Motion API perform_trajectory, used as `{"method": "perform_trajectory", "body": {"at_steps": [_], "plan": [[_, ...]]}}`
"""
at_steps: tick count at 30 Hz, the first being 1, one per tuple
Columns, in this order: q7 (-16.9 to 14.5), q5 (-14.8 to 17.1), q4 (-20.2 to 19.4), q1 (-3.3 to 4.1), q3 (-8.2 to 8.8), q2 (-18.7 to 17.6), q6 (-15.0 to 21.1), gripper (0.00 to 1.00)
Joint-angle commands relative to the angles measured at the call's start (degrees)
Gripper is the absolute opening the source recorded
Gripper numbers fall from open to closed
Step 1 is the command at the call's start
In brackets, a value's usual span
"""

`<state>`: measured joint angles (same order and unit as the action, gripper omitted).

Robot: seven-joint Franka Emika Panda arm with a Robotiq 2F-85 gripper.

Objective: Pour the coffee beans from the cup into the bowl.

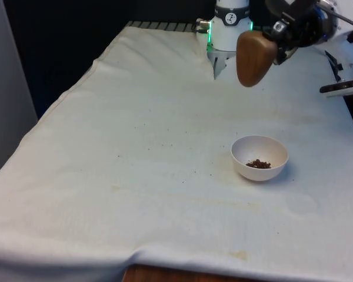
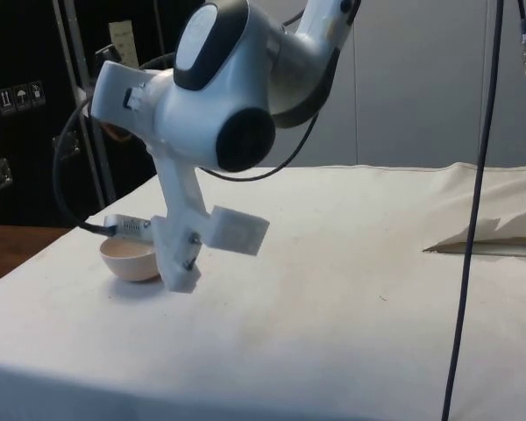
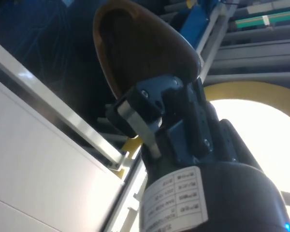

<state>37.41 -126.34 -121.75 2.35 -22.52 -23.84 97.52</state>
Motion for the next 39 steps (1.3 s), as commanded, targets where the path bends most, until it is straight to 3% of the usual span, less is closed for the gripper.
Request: {"method": "perform_trajectory", "body": {"at_steps": [1,8,9,10,16,17,18,21,25,26,27,34,35,36,39], "plan": [[0.0,0.4,-0.5,-0.74,0.0,1.0,1.8,0.0],[1.4,1.0,-1.0,-1.55,1.15,2.3,4.6,0.0],[1.3,0.9,-0.6,-1.09,1.2,1.8,3.4,0.0],[1.7,1.0,-1.0,-1.66,1.32,2.4,5.0,0.0],[3.4,1.7,-1.2,-2.29,2.18,3.2,7.3,0.0],[3.5,1.3,-0.8,-1.83,2.29,2.6,6.0,0.0],[3.7,1.8,-1.3,-2.41,2.23,3.3,7.7,0.0],[4.3,2.3,-1.5,-2.69,2.75,4.0,9.1,0.0],[4.8,3.0,-1.8,-2.92,3.32,4.7,10.4,0.0],[4.9,2.9,-1.5,-2.41,3.5,4.2,9.2,0.0],[4.8,3.2,-1.9,-2.92,3.55,4.9,10.8,0.0],[4.9,4.9,-2.6,-3.15,4.98,6.3,13.8,0.0],[5.1,4.6,-2.2,-2.75,5.04,5.7,12.4,0.0],[4.8,5.3,-2.9,-3.27,5.33,6.6,14.5,0.0],[4.7,6.0,-3.3,-3.32,5.9,7.0,15.5,0.0]]}}
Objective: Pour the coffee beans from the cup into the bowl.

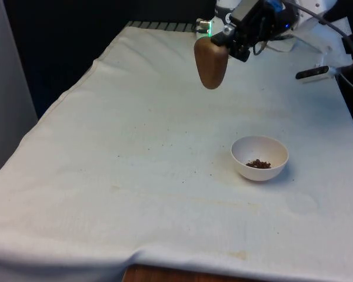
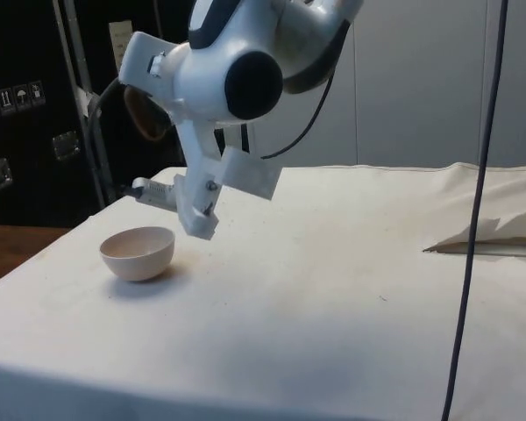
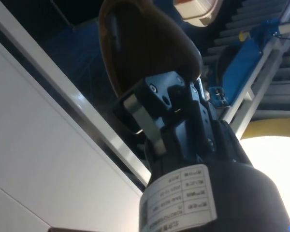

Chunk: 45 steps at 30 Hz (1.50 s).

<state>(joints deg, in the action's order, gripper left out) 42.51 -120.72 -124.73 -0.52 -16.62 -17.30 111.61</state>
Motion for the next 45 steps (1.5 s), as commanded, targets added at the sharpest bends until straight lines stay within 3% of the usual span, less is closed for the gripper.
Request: {"method": "perform_trajectory", "body": {"at_steps": [1,5,6,7,14,15,16,24,25,26,34,35,36,42,44,45], "plan": [[-0.5,0.6,-0.4,-0.46,0.17,0.7,1.8,0.0],[-0.6,1.3,-0.8,-0.57,0.86,1.1,3.2,0.0],[-0.1,0.7,-0.3,-0.17,0.92,0.5,1.8,0.0],[-0.7,1.5,-0.9,-0.57,1.03,1.2,3.5,0.0],[-1.8,3.7,-1.8,-0.69,2.58,2.1,6.4,0.0],[-1.0,2.9,-1.4,-0.23,2.52,1.5,4.8,0.0],[-1.8,3.7,-1.8,-0.69,2.58,2.1,6.4,0.0],[-3.6,6.6,-2.5,-0.74,4.13,2.7,9.4,0.0],[-2.8,6.0,-2.1,-0.34,4.07,2.2,8.0,0.0],[-3.8,7.0,-2.5,-0.74,4.24,2.8,9.7,0.0],[-5.2,9.8,-2.7,-0.8,5.33,3.0,12.3,0.0],[-4.5,9.2,-2.3,-0.4,5.27,2.5,11.0,0.0],[-5.4,10.1,-2.8,-0.8,5.44,3.0,12.5,0.0],[-6.5,12.3,-2.8,-0.92,6.13,3.1,14.4,0.0],[-5.8,11.9,-2.5,-0.52,6.19,2.7,13.4,0.0],[-6.8,12.9,-2.9,-0.92,6.3,3.1,14.9,0.0]]}}
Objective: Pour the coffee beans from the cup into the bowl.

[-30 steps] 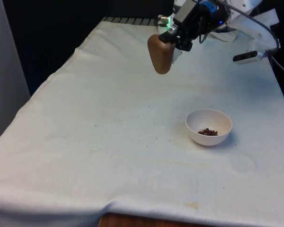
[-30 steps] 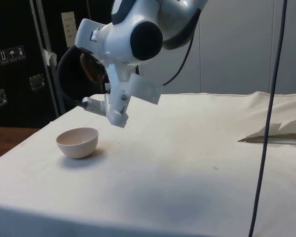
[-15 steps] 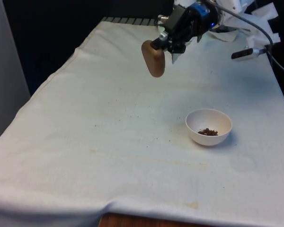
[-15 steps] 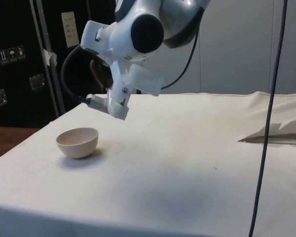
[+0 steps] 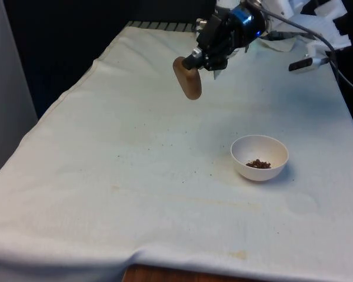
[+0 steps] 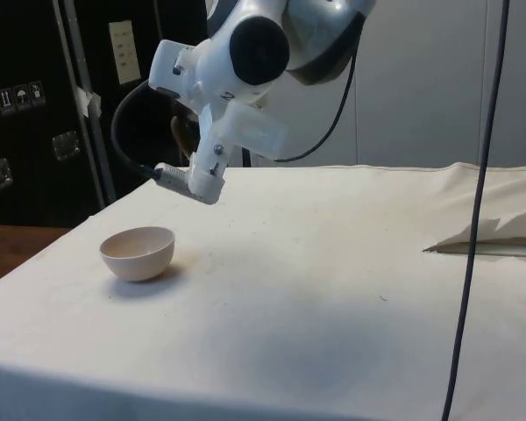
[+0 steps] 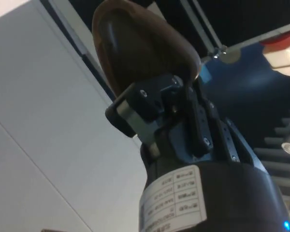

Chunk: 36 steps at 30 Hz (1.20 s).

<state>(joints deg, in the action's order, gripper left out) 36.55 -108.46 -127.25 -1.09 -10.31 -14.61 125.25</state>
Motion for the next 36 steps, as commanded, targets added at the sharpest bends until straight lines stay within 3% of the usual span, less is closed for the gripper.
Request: {"method": "perform_trajectory", "body": {"at_steps": [1,8,9,10,17,18,19,26,27,28,34,35,36], "plan": [[-1.0,1.0,-0.3,-0.4,0.11,0.4,1.5,0.0],[-2.0,3.6,-0.2,-0.46,0.86,0.3,3.6,0.0],[-1.3,3.0,-0.1,-0.06,0.86,0.1,2.5,0.0],[-2.1,3.8,-0.2,-0.46,0.92,0.3,3.8,0.0],[-2.7,6.4,0.0,-0.57,1.55,0.2,5.9,0.0],[-1.9,5.9,0.0,-0.17,1.55,0.1,4.9,0.0],[-2.8,6.9,0.0,-0.57,1.72,0.1,6.4,0.0],[-3.3,9.2,0.1,-0.57,2.35,0.1,8.3,0.0],[-2.5,8.4,0.1,-0.17,2.29,0.1,7.2,0.0],[-3.4,9.9,0.1,-0.57,2.52,0.1,8.9,0.0],[-3.5,11.6,0.1,-0.57,2.98,0.0,10.4,0.0],[-2.8,10.9,0.1,-0.17,2.98,0.1,9.3,0.0],[-3.5,11.9,0.1,-0.57,3.09,0.0,10.7,0.0]]}}
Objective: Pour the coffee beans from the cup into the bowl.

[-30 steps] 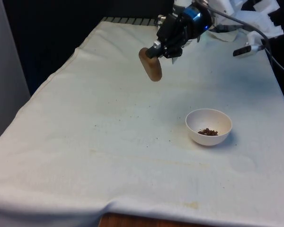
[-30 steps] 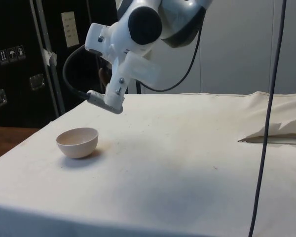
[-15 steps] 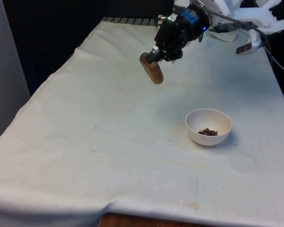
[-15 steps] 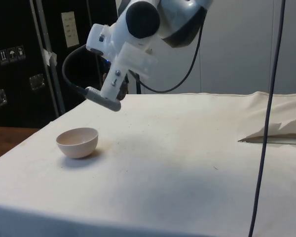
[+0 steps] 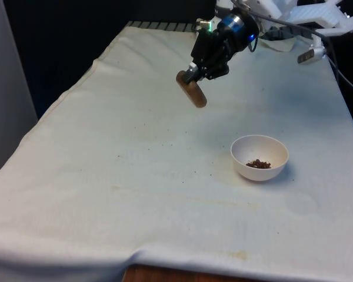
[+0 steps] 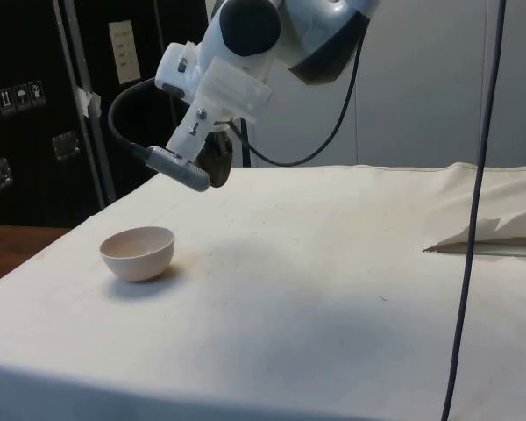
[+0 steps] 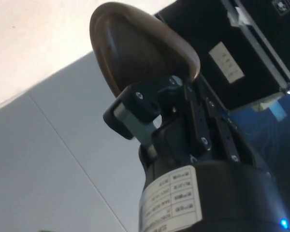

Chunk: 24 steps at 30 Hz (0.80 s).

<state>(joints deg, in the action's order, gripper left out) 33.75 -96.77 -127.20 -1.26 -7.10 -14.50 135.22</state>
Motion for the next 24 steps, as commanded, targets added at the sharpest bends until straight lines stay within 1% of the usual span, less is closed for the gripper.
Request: {"method": "perform_trajectory", "body": {"at_steps": [1,8,9,10,15,18,19,20,24], "plan": [[-0.7,0.9,0.0,-0.4,0.06,-0.2,1.3,0.0],[-0.7,3.0,0.0,-0.4,0.92,-0.7,2.9,0.0],[-0.1,2.4,0.0,0.0,0.92,-0.6,2.1,0.0],[-0.7,3.2,0.0,-0.4,0.97,-0.8,3.1,0.0],[-0.7,4.5,0.0,-0.52,1.26,-1.2,3.8,0.0],[-0.7,5.6,0.0,-0.46,1.66,-1.5,4.5,0.0],[-0.1,4.8,0.0,-0.06,1.66,-1.3,3.6,0.0],[-0.7,5.8,0.0,-0.46,1.78,-1.6,4.7,0.0],[-0.7,7.1,0.1,-0.52,2.18,-2.0,5.6,0.0]]}}
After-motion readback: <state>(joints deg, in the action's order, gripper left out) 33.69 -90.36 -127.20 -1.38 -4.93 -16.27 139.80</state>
